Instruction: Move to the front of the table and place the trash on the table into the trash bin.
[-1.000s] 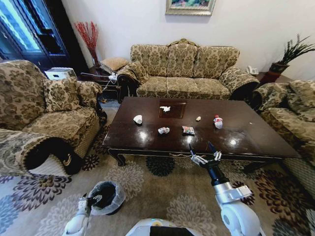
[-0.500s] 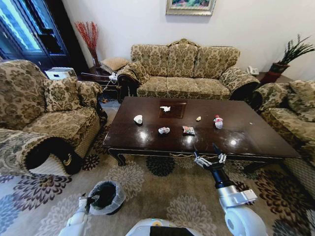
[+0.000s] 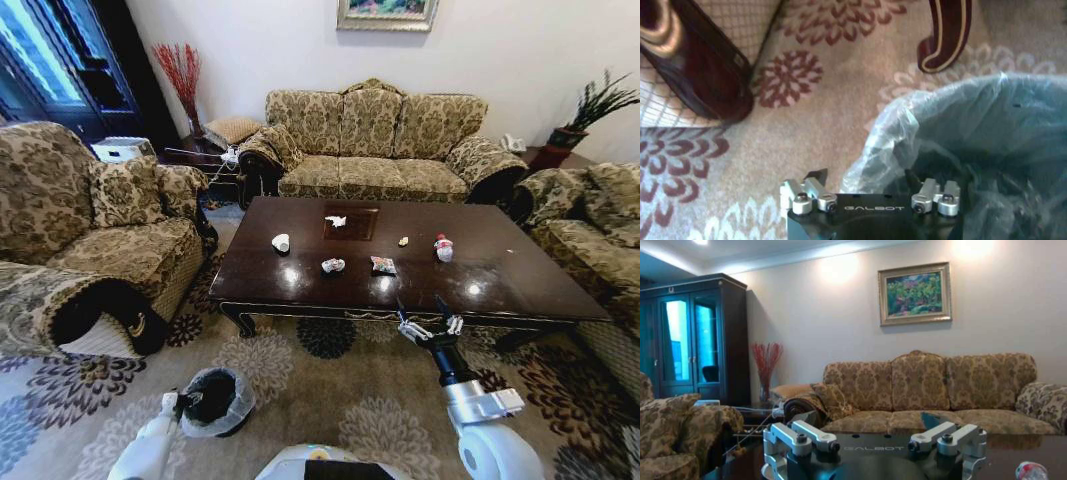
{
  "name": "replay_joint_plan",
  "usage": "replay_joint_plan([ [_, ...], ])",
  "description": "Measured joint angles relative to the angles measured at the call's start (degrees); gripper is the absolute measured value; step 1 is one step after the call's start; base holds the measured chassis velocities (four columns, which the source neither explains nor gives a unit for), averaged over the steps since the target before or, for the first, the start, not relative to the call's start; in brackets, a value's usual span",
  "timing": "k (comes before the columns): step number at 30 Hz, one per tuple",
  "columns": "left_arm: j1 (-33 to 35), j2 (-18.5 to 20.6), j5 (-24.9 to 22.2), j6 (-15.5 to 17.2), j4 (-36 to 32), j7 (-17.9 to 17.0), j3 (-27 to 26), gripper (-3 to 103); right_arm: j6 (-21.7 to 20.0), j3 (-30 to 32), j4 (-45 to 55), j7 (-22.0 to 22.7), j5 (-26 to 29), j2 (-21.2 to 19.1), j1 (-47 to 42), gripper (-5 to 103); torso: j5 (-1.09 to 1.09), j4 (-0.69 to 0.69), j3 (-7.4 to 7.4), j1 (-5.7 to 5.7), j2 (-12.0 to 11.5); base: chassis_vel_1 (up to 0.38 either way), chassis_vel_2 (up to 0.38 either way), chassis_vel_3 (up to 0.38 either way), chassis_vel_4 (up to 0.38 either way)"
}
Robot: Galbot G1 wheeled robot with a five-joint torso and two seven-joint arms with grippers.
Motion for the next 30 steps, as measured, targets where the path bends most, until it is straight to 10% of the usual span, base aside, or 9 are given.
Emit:
replay_joint_plan([
  [21,1.97,0.51,-2.50,3.10,-1.65,7.30,-1.17,3,0.04,0.76,0.98,1.95,-0.06,0.13,-0.62,100,0.08,0.01,-0.01,0.00,0.01,0.000,0.000,0.000,0.000],
  [30,8.60,-0.61,-10.02,3.10,-8.98,7.24,-2.54,0,0.06,0.55,1.29,2.39,-0.15,0.33,-0.47,100,-0.06,0.00,0.00,0.00,0.01,0.000,0.000,0.000,0.000],
])
